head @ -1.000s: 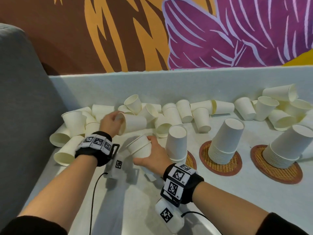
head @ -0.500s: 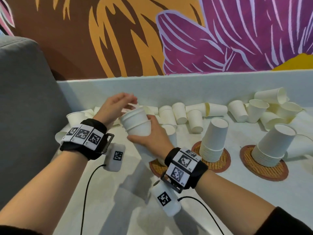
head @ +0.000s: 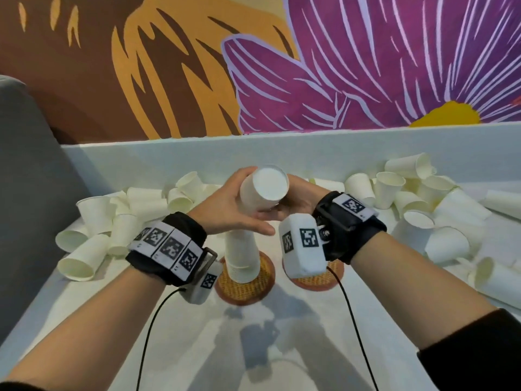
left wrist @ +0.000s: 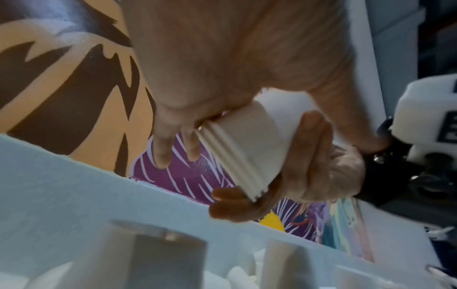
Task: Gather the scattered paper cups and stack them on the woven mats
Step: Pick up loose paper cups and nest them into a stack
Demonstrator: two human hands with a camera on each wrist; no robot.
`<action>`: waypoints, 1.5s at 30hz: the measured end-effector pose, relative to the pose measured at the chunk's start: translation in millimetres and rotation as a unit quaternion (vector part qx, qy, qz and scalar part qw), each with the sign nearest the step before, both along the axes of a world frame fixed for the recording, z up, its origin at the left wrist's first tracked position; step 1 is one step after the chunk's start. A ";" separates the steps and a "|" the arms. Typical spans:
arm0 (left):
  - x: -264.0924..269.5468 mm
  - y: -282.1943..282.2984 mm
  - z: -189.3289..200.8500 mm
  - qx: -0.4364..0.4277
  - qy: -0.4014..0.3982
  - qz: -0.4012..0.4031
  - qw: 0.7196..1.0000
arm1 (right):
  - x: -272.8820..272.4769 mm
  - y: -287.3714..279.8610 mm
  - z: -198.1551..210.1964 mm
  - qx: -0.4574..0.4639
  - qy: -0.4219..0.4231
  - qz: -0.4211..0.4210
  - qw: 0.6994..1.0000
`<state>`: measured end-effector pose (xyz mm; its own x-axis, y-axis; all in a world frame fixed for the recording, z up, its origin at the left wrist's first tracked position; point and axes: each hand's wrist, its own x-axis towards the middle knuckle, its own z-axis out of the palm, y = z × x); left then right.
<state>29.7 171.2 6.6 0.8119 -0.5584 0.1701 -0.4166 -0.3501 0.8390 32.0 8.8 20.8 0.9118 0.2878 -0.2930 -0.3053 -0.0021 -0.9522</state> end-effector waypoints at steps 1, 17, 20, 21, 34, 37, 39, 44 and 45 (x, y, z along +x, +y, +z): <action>0.3 -0.8 -1.3 -0.011 -0.007 0.024 1.000 | 2.9 -1.5 -3.5 -0.004 0.016 -0.003 1.000; 9.1 19.8 -112.4 0.055 0.216 0.117 0.968 | 1.6 29.0 -87.8 -0.366 -0.069 0.054 0.926; 12.7 25.0 -102.6 0.112 0.208 0.114 0.965 | 4.9 33.1 -83.0 -0.306 -0.086 -0.010 0.948; 15.1 29.0 -98.8 0.140 0.197 0.105 0.964 | 4.6 34.4 -76.9 -0.272 -0.100 -0.044 0.956; 47.4 165.5 -77.3 0.243 0.064 0.375 0.892 | -13.7 144.6 -25.1 -0.215 -0.429 -0.064 0.875; 55.6 193.6 -86.4 0.273 0.058 0.420 0.863 | 3.2 175.2 -47.2 -0.243 -0.363 -0.011 0.900; 64.3 209.6 -94.2 0.276 0.052 0.435 0.856 | 15.9 190.8 -62.1 -0.260 -0.296 0.017 0.919; 85.9 228.9 -110.4 0.309 0.081 0.440 0.839 | 40.8 216.5 -88.7 -0.298 -0.185 0.054 0.935; 88.3 228.9 -114.3 0.321 0.088 0.434 0.837 | 44.8 220.5 -92.7 -0.301 -0.172 0.059 0.936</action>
